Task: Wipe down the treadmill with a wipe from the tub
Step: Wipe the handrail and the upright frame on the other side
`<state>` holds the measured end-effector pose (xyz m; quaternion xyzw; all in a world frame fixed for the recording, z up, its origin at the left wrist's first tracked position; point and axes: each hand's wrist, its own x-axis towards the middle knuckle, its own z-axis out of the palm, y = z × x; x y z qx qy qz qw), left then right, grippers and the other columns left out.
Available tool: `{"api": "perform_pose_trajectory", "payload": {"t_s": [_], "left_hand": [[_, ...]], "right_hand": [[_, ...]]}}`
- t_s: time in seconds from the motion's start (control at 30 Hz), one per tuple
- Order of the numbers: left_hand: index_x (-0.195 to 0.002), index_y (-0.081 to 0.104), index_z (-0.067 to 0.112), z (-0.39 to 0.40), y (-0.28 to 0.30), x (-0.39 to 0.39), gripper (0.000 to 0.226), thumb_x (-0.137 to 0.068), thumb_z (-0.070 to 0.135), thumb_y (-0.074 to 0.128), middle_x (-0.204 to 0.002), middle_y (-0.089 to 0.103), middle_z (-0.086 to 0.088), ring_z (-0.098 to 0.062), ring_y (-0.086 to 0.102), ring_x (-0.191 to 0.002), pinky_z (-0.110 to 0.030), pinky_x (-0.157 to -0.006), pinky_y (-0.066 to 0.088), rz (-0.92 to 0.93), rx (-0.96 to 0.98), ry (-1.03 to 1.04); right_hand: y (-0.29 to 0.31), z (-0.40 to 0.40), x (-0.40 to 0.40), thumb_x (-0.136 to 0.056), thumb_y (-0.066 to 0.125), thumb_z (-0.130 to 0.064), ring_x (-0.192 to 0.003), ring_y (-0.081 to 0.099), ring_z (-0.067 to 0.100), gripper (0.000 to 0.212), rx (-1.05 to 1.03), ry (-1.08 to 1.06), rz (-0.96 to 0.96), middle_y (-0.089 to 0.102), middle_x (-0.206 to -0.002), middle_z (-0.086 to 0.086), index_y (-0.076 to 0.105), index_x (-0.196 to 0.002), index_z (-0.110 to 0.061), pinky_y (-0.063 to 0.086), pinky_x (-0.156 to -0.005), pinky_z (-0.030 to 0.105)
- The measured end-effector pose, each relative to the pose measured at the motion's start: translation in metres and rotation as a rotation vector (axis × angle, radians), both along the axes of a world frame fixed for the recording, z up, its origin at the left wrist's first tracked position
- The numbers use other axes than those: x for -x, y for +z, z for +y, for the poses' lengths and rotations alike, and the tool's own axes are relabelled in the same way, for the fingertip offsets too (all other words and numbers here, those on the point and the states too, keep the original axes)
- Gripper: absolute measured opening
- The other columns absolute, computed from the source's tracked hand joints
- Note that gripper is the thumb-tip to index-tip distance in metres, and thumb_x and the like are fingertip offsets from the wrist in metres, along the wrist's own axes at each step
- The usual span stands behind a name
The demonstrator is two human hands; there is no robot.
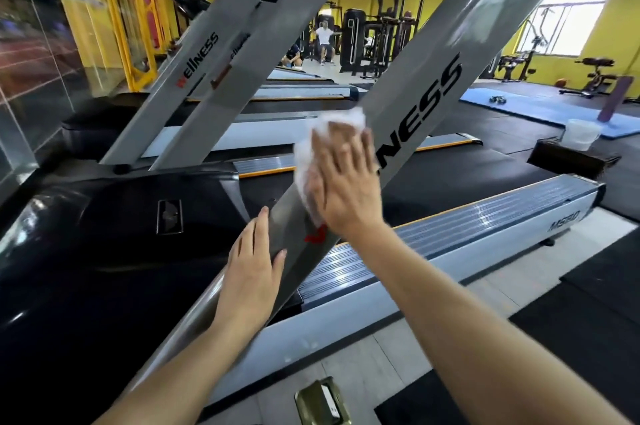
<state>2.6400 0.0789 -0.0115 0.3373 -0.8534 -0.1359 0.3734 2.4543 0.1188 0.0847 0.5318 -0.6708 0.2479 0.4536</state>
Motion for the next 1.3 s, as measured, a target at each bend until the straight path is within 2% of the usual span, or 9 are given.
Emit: {"api": "perform_pose_trajectory", "payload": {"t_s": [0.17, 0.23, 0.37, 0.47, 0.7, 0.83, 1.0, 1.13, 1.3], "left_hand": [[-0.154, 0.029, 0.008, -0.005, -0.003, 0.000, 0.069, -0.095, 0.015, 0.062, -0.154, 0.038, -0.014, -0.033, 0.038, -0.142, -0.048, -0.118, 0.036, -0.013, -0.011, -0.009], [-0.159, 0.022, 0.009, -0.004, -0.004, 0.000, 0.070, -0.099, 0.025, 0.056, -0.153, 0.039, -0.015, -0.032, 0.039, -0.141, -0.048, -0.117, 0.037, -0.007, 0.041, -0.002], [-0.161, 0.017, 0.011, 0.000, -0.004, 0.001, 0.070, -0.101, 0.033, 0.047, -0.154, 0.038, -0.016, -0.033, 0.040, -0.140, -0.048, -0.116, 0.037, -0.007, 0.059, 0.032], [-0.161, 0.015, 0.013, 0.000, -0.005, 0.003, 0.072, -0.101, 0.029, 0.050, -0.155, 0.037, -0.016, -0.032, 0.038, -0.141, -0.047, -0.117, 0.035, -0.009, 0.055, 0.043], [-0.163, 0.012, 0.015, 0.003, -0.004, 0.001, 0.083, -0.093, -0.005, 0.050, -0.163, 0.027, -0.015, -0.032, 0.028, -0.148, -0.045, -0.122, 0.026, -0.005, 0.003, 0.045], [-0.161, 0.016, 0.014, 0.001, -0.005, 0.003, 0.075, -0.099, 0.021, 0.057, -0.155, 0.037, -0.016, -0.033, 0.038, -0.141, -0.048, -0.116, 0.036, -0.006, 0.037, 0.060], [-0.162, 0.011, 0.014, 0.000, -0.007, 0.003, 0.073, -0.101, 0.032, 0.048, -0.153, 0.038, -0.018, -0.033, 0.040, -0.141, -0.047, -0.115, 0.037, -0.031, 0.074, 0.070], [-0.162, 0.009, 0.016, 0.000, -0.007, 0.004, 0.075, -0.101, 0.032, 0.049, -0.156, 0.035, -0.016, -0.031, 0.037, -0.143, -0.046, -0.118, 0.034, -0.021, 0.073, 0.065], [-0.162, 0.015, 0.014, -0.004, -0.010, 0.004, 0.076, -0.097, 0.027, 0.054, -0.155, 0.036, -0.016, -0.031, 0.036, -0.142, -0.046, -0.118, 0.032, 0.018, 0.054, 0.039]], "right_hand": [[-0.047, 0.012, -0.020, -0.103, 0.045, -0.038, -0.144, 0.038, 0.031, 0.057, -0.157, 0.087, 0.096, 0.049, -0.151, 0.010, 0.037, -0.156, -0.018, 0.014, -0.125, 0.053], [-0.029, 0.003, -0.005, -0.104, 0.038, -0.040, -0.146, 0.034, 0.033, 0.059, 0.045, -0.041, -0.141, 0.043, -0.156, 0.015, 0.032, -0.156, -0.012, 0.010, -0.126, 0.052], [0.024, -0.011, 0.021, -0.103, 0.010, -0.050, -0.156, 0.005, 0.030, 0.078, 0.394, -0.133, -0.974, 0.011, -0.165, 0.027, 0.022, -0.155, 0.007, 0.000, -0.126, 0.045], [0.005, -0.021, -0.007, -0.107, 0.016, -0.046, -0.156, -0.004, 0.027, 0.073, 0.459, 0.001, -1.122, -0.001, -0.166, 0.025, 0.005, -0.157, 0.006, -0.005, -0.126, 0.039], [-0.080, -0.015, -0.095, -0.102, 0.013, -0.055, -0.154, -0.016, 0.023, 0.079, 0.160, 0.079, -1.380, -0.013, -0.166, 0.020, 0.013, -0.159, -0.001, -0.010, -0.126, 0.039], [-0.004, -0.022, -0.018, -0.109, 0.021, -0.041, -0.154, -0.001, 0.035, 0.065, 0.446, 0.025, -1.425, -0.004, -0.165, 0.027, 0.012, -0.159, 0.000, -0.001, -0.124, 0.043], [0.048, -0.010, 0.042, -0.106, 0.021, -0.054, -0.147, 0.022, 0.036, 0.069, 0.576, 0.060, -1.389, 0.017, -0.161, 0.023, 0.009, -0.161, -0.015, 0.018, -0.120, 0.043], [-0.013, -0.017, -0.004, -0.106, 0.025, -0.053, -0.140, 0.034, 0.036, 0.064, 0.573, 0.105, -1.510, 0.030, -0.155, 0.022, 0.025, -0.153, -0.010, 0.028, -0.115, 0.042], [-0.103, -0.009, -0.094, -0.096, 0.011, -0.065, -0.130, 0.045, 0.037, 0.079, 0.258, 0.159, -1.617, 0.042, -0.145, 0.024, 0.045, -0.138, -0.007, 0.040, -0.108, 0.050]]}}
